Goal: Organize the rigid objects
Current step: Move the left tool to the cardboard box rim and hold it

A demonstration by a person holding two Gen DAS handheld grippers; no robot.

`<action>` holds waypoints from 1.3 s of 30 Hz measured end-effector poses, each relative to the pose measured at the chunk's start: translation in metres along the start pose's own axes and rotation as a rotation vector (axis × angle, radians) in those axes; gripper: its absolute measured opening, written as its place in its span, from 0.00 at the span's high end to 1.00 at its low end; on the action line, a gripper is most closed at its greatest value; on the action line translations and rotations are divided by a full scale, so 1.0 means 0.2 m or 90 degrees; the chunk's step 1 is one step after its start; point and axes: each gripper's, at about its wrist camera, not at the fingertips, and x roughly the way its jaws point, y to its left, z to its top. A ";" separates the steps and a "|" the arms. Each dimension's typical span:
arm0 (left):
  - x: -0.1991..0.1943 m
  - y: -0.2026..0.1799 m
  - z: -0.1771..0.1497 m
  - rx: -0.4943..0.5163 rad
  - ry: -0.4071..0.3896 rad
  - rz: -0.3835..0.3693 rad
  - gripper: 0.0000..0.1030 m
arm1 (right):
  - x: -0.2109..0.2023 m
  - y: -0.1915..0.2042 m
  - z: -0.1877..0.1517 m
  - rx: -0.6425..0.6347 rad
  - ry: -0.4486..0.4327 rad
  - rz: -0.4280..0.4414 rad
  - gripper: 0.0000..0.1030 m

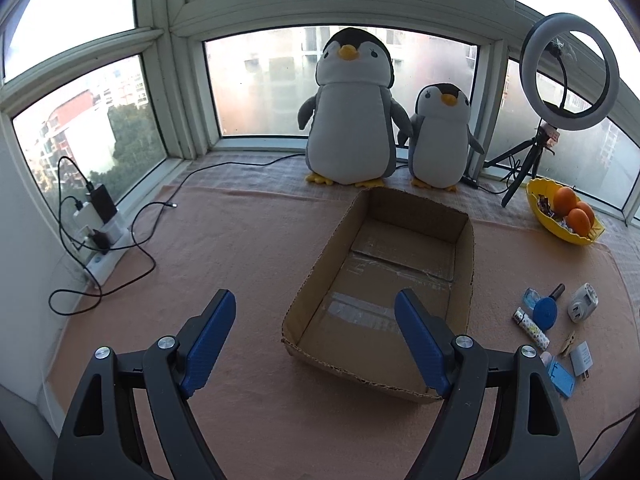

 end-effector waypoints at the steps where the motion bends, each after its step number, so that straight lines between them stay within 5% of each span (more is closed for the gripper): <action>1: 0.03 0.02 0.00 -0.005 0.009 0.002 0.20 | 0.01 -0.01 0.00 0.001 0.001 0.000 0.31; 17: 0.46 0.19 -0.11 -0.052 0.111 0.035 0.28 | 0.07 -0.05 -0.04 0.001 0.022 -0.004 0.31; 39: 0.69 0.10 -0.14 -0.001 0.163 0.025 0.64 | 0.16 -0.20 -0.06 0.030 0.065 -0.019 0.31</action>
